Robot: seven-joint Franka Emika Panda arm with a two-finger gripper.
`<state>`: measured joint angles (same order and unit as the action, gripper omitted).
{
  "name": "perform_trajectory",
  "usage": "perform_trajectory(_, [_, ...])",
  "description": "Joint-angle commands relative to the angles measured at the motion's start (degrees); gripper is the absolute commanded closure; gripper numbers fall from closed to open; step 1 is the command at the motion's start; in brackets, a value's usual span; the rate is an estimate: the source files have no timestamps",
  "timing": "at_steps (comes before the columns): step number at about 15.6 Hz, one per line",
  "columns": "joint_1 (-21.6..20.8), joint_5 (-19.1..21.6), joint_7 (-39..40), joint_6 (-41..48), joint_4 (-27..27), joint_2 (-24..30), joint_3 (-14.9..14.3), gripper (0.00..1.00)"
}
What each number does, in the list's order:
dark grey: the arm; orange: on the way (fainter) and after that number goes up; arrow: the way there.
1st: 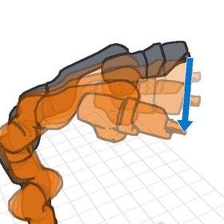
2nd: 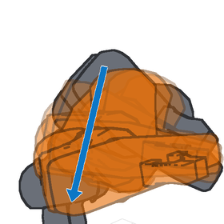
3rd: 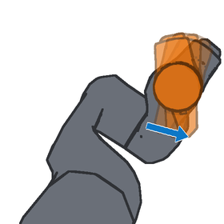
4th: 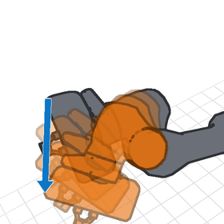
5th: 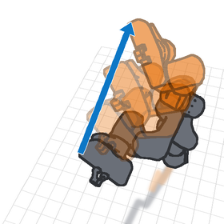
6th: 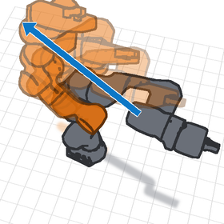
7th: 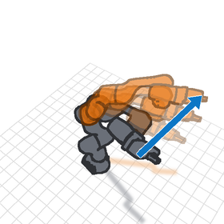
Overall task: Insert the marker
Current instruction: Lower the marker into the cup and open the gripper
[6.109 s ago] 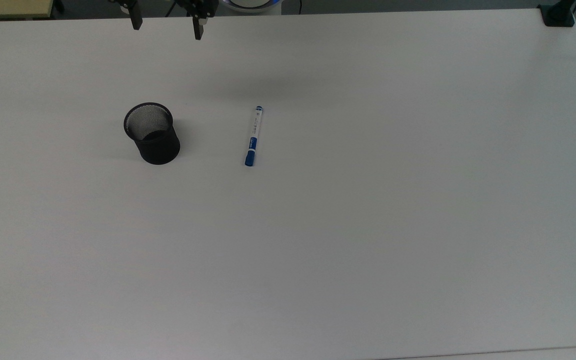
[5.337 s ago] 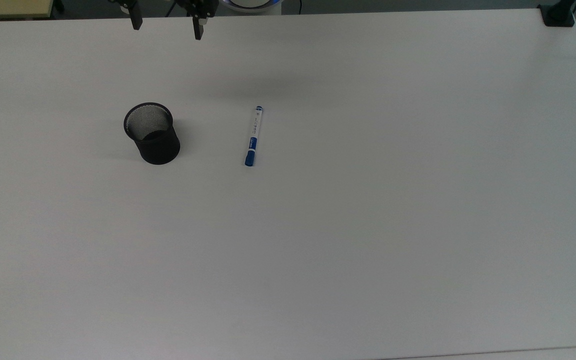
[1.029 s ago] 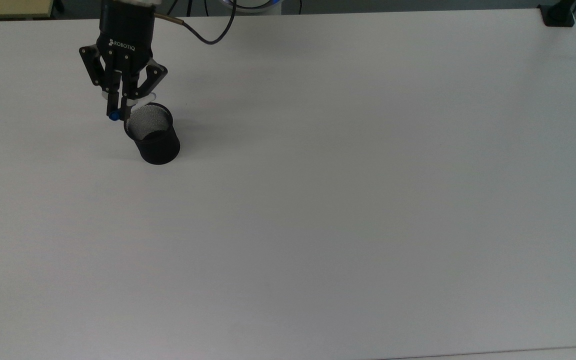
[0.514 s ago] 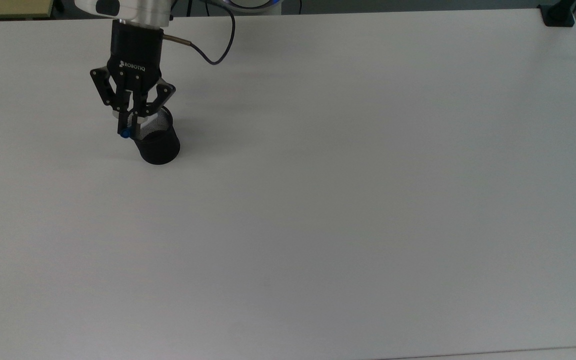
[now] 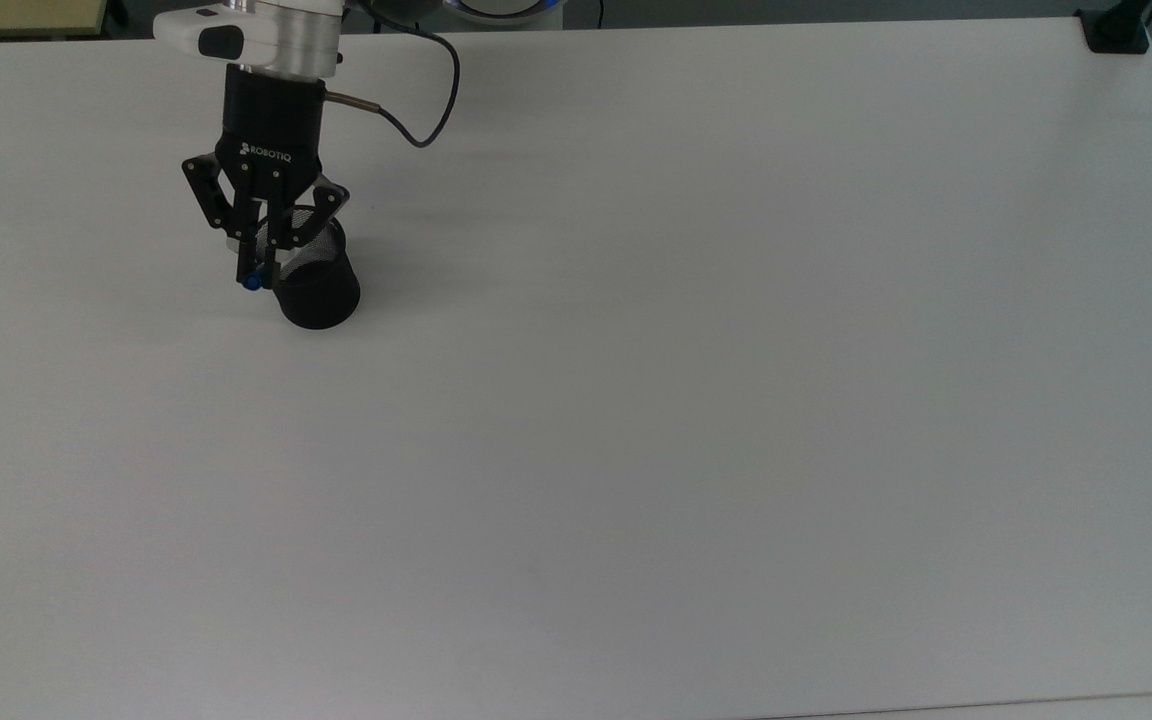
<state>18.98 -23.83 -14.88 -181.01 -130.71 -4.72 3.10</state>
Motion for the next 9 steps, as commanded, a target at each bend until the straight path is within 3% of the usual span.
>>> perform_trajectory(1, [1.49, -1.13, 0.99, -1.63, -1.74, 0.94, -0.02, 0.86])
perform_trajectory(4, [1.93, -1.13, 0.82, -1.63, -1.75, 1.03, -0.11, 0.56])
perform_trajectory(6, [1.93, -1.13, 0.38, -1.54, -1.75, 1.12, -0.11, 0.46])
perform_trajectory(8, [1.93, -1.13, 0.11, -1.54, -1.66, 1.47, -0.11, 0.45])
perform_trajectory(9, [2.02, -1.13, -0.24, -1.45, -1.57, 1.82, -0.11, 0.39])
